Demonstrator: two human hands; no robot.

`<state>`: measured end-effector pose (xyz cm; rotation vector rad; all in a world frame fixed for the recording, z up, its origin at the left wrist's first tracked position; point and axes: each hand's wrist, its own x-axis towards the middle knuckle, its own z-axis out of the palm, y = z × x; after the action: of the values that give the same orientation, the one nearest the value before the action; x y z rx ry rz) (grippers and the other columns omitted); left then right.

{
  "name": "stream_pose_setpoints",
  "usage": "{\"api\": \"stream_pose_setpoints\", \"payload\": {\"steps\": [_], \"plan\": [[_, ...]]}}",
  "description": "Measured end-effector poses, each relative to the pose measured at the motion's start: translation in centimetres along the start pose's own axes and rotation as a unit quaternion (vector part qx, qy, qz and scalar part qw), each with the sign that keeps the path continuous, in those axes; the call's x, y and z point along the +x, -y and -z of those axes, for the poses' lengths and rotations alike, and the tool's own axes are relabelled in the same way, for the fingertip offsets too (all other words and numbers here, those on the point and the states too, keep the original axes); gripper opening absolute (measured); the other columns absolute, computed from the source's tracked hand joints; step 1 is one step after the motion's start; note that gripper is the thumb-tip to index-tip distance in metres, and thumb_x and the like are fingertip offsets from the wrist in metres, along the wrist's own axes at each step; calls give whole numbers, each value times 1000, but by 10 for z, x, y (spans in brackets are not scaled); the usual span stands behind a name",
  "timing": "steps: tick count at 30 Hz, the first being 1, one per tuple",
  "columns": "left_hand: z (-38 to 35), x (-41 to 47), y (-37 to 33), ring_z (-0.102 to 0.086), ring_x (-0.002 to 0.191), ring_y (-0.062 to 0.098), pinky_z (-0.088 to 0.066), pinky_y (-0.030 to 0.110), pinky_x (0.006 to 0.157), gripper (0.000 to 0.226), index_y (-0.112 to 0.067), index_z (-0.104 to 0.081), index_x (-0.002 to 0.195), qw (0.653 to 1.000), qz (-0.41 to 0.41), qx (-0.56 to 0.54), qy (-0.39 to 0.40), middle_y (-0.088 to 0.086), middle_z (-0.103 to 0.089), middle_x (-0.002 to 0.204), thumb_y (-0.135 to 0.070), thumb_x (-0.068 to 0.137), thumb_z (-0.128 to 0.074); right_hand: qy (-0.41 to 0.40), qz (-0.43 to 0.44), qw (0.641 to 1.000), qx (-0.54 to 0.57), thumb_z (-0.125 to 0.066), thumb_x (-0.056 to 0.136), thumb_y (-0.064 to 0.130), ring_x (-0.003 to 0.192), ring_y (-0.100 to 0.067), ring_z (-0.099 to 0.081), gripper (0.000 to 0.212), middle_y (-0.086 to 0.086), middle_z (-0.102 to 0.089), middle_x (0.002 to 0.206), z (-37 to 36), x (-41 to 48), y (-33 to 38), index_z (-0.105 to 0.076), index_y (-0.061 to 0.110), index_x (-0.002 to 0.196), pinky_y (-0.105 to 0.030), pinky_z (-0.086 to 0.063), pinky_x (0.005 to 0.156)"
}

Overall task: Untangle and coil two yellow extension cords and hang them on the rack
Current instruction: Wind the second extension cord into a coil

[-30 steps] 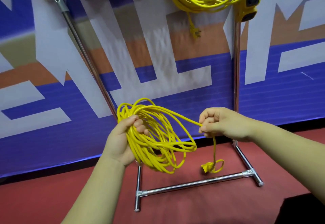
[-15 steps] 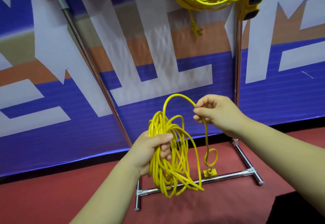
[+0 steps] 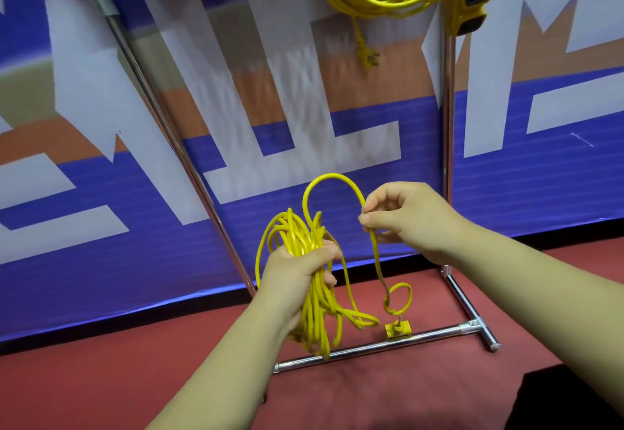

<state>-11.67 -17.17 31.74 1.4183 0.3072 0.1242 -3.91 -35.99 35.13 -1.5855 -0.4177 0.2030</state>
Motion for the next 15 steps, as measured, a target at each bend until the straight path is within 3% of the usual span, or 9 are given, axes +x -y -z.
{"api": "stream_pose_setpoints", "payload": {"steps": [2, 5, 8, 11, 15], "plan": [[-8, 2, 8, -52, 47, 21, -43, 29, 55, 24, -4, -74, 96, 1000, 16, -13, -6, 12, -66, 76, -12, 75, -82, 3, -16, 999, 44, -74, 84, -1, 70, -15, -69, 15, -4, -69, 71, -7, 0, -1, -66, 12, 84, -40, -61, 73], [-19, 2, 14, -52, 45, 20, -46, 28, 51, 16, -4, -74, 100, 999, 36, -29, 3, 8, -61, 61, -5, 83, -75, -1, -32, 995, 99, -76, 83, 1, 72, -16, -70, 17, -4, -69, 73, -13, 0, -2, -66, 15, 87, -38, -62, 71], [-24, 3, 19, -51, 45, 22, -47, 30, 53, 12, -7, -74, 92, 999, 42, -11, 29, 13, -55, 57, -5, 81, -77, -20, -34, 992, 124, -77, 82, 1, 75, -19, -70, 18, -6, -69, 78, -15, 3, -3, -67, 15, 88, -41, -62, 73], [-29, 1, 23, -52, 47, 24, -49, 31, 54, 20, -9, -76, 86, 997, 30, 41, 63, 21, -59, 66, -15, 69, -83, -31, -32, 990, 136, -77, 82, 0, 75, -17, -69, 18, -9, -70, 82, -16, 3, -4, -67, 14, 90, -36, -61, 68], [-29, 4, 18, -50, 47, 25, -47, 30, 51, 10, -9, -73, 71, 998, 5, 40, 50, 18, -54, 54, -18, 68, -78, -30, -12, 987, 156, -74, 86, 5, 80, -18, -70, 14, -7, -68, 84, -11, 4, -4, -64, 12, 91, -37, -62, 72]]}}
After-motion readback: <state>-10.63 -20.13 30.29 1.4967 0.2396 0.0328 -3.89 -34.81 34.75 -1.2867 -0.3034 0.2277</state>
